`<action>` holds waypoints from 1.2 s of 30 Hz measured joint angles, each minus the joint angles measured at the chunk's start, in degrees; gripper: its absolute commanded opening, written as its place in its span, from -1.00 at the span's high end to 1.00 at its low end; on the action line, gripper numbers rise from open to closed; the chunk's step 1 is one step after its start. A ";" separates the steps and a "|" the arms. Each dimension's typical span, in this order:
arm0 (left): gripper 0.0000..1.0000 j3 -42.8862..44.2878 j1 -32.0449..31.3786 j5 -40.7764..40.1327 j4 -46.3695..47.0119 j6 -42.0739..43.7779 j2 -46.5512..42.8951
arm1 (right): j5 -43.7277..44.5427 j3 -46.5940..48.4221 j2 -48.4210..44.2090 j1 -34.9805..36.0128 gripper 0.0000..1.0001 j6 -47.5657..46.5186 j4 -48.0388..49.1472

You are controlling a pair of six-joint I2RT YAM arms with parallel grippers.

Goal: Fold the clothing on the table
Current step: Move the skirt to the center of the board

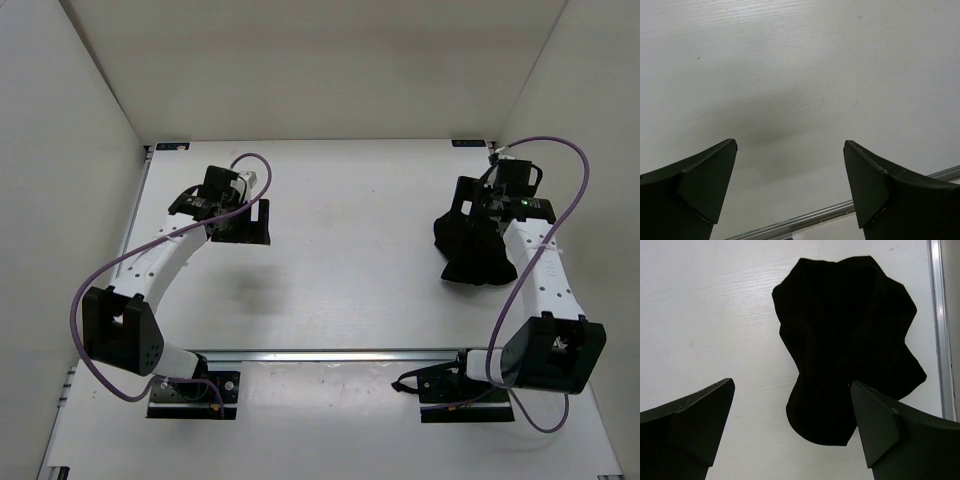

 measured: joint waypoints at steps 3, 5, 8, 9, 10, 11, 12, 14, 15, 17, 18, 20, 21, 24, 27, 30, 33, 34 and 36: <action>-0.95 0.00 -0.02 -1.25 -0.04 0.04 0.00 | 1.51 0.72 1.97 0.94 -0.98 -0.20 -0.92; -0.97 -0.07 -0.04 -1.88 0.07 0.02 -0.11 | 2.69 2.54 4.11 1.53 -0.98 -0.59 -1.60; -0.96 -1.49 -0.04 -2.21 0.98 0.00 -1.27 | 4.00 6.27 7.96 2.56 -0.99 -1.40 -1.97; -0.97 -2.05 -0.07 -2.34 1.03 0.00 -1.84 | 4.46 7.52 9.31 2.73 -0.98 -1.60 -1.90; -0.97 -2.40 -0.11 -2.45 1.05 0.00 -2.27 | 4.79 8.48 10.56 2.99 -0.99 -1.68 -1.60; -0.97 -2.54 -0.17 -2.51 1.05 0.02 -2.62 | 4.81 9.27 11.74 3.15 -0.98 -1.90 -1.36; -0.97 -2.64 -0.15 -2.54 1.18 0.02 -2.93 | 4.79 9.92 12.90 3.28 -1.00 -2.19 -1.14; -0.97 -2.84 -0.09 -2.54 1.44 0.02 -3.52 | 4.79 10.71 15.41 3.50 -0.98 -2.91 0.00; -0.97 -3.10 0.02 -2.49 1.64 0.02 -3.82 | 4.81 10.86 16.61 3.69 -0.98 -3.17 0.44; -0.96 -3.30 0.37 -2.47 1.40 0.04 -4.13 | 5.33 11.04 19.12 4.15 -0.98 -3.74 1.07; -0.97 -3.30 0.52 -2.49 1.36 0.04 -4.13 | 5.75 11.04 20.48 4.52 -0.98 -4.02 1.22; -0.98 -3.30 0.76 -2.51 1.14 0.13 -4.13 | 6.40 11.04 22.80 5.25 -0.98 -5.01 1.64; -0.98 -3.30 0.94 -2.49 1.14 0.15 -4.13 | 6.91 10.95 23.80 5.57 -0.94 -5.53 2.03; -0.97 -3.48 1.55 -2.36 1.27 0.04 -4.24 | 7.78 10.56 26.23 6.01 -0.84 -7.08 3.61; -0.97 -4.92 1.88 -1.92 1.66 -0.11 -5.35 | 8.41 10.54 28.63 6.10 -0.76 -8.17 4.92; -0.97 -6.25 2.25 -1.11 1.68 -0.68 -6.64 | 9.27 10.58 30.86 5.88 -0.69 -9.05 5.70; -0.98 -6.43 2.29 -0.76 1.68 -1.07 -6.82 | 9.27 10.62 32.17 5.18 -0.55 -9.51 6.14; -0.96 -6.43 2.29 -0.72 1.68 -1.14 -6.82 | 8.66 10.62 32.44 4.68 -0.52 -9.66 6.43; -0.98 -6.43 2.29 -0.72 1.66 -1.38 -6.82 | 6.78 10.62 32.65 3.17 -0.28 -9.79 7.19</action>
